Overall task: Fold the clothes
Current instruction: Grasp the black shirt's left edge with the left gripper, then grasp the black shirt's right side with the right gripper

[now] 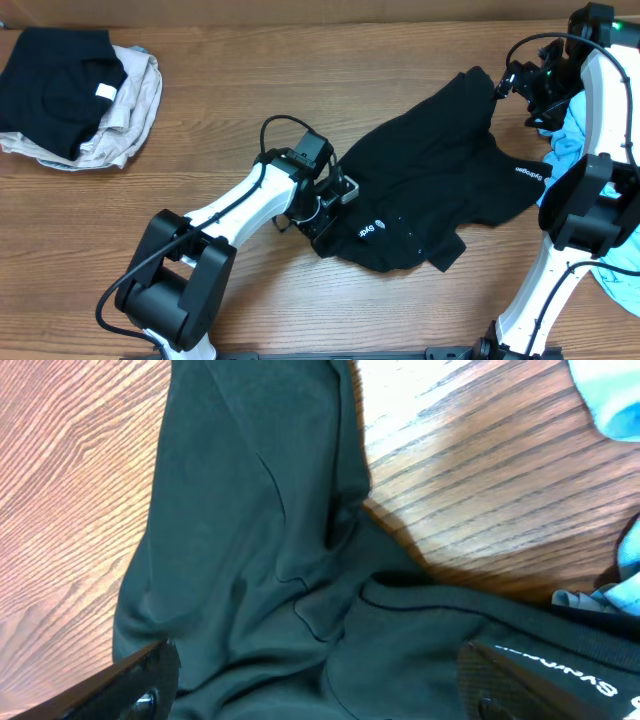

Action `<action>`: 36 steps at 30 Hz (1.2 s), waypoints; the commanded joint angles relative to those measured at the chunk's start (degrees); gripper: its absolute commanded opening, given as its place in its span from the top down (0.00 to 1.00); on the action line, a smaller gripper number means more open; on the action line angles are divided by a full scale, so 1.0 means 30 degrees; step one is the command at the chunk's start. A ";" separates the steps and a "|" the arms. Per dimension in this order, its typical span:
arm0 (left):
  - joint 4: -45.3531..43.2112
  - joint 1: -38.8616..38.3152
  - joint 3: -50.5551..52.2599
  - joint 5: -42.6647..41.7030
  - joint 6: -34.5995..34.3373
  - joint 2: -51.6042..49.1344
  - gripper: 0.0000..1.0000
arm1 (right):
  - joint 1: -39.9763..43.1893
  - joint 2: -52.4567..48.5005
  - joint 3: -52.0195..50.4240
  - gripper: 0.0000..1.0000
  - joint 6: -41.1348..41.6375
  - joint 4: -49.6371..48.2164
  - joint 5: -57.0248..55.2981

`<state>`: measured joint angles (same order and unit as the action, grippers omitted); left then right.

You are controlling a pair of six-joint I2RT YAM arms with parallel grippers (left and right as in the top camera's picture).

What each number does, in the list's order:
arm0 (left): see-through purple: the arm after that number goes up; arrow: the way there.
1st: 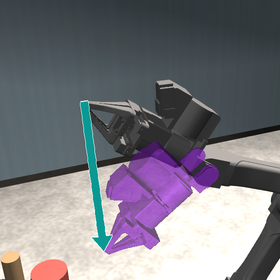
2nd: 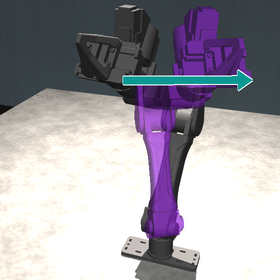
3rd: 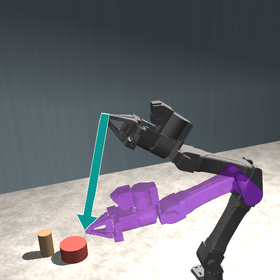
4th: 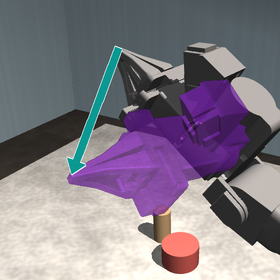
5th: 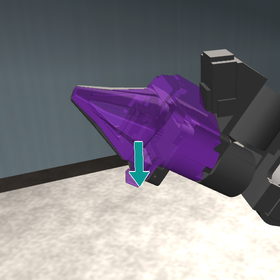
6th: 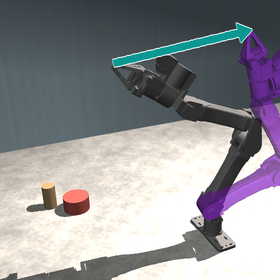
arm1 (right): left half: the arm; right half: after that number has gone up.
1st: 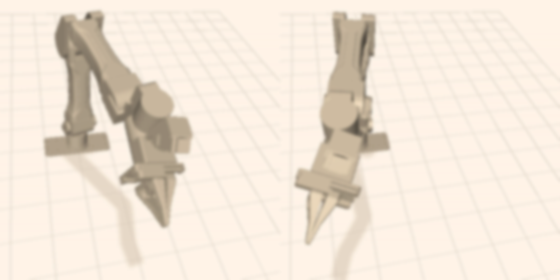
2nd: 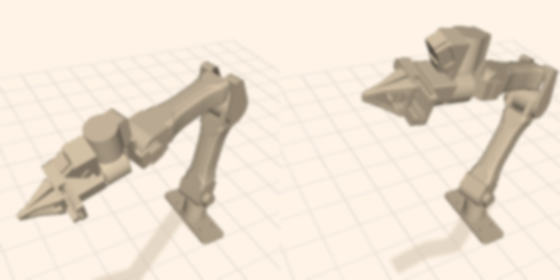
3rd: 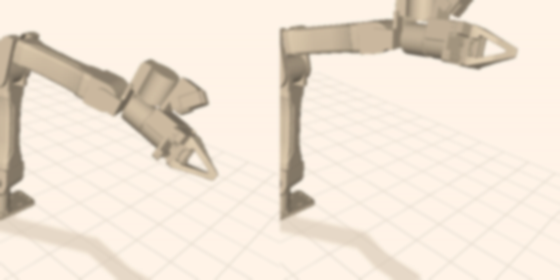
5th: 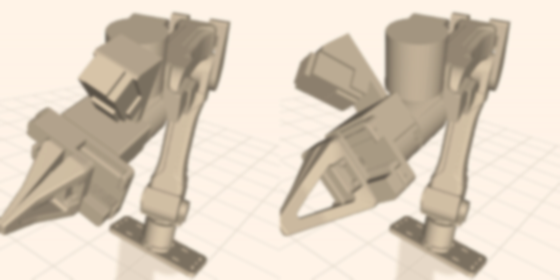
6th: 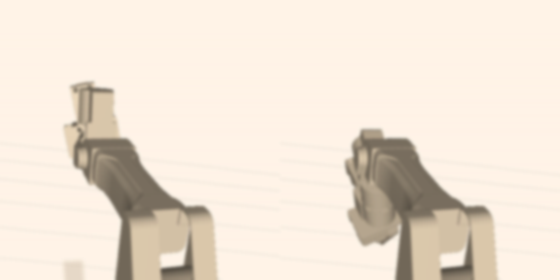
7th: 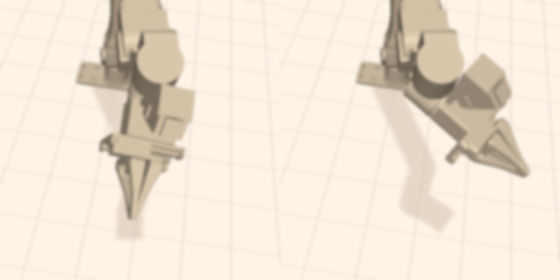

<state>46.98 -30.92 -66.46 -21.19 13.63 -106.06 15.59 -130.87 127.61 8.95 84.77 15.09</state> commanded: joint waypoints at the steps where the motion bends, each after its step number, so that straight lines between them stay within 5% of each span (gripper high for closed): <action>1: 0.0882 0.0685 -0.0415 0.0780 -0.0962 -0.0248 0.96 | -0.0087 0.0546 0.0328 0.08 -0.0160 -0.0087 -0.0168; 12: 0.7497 0.3351 -0.8961 0.1894 -0.1647 -0.0248 0.96 | -0.0087 0.0546 0.0328 0.08 -0.0146 0.0168 -0.0073; 20: 0.8750 0.3555 -1.5307 0.4692 -0.1851 -0.0248 0.96 | -0.0095 0.0546 0.0328 0.10 -0.0670 0.1763 0.2004; 27: 0.7927 0.3752 -1.6247 0.9187 -0.4306 -0.0248 0.96 | -0.1384 0.0546 0.0321 0.16 -0.1362 0.2463 0.2594; 36: 0.6761 0.6105 -1.6240 1.0404 -0.6601 -0.0255 0.96 | -0.4532 0.0546 0.0175 0.20 0.0066 0.2419 -0.0801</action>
<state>67.66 -15.84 -113.71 6.57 -1.87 -106.80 3.88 -130.87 127.61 6.31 92.18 18.59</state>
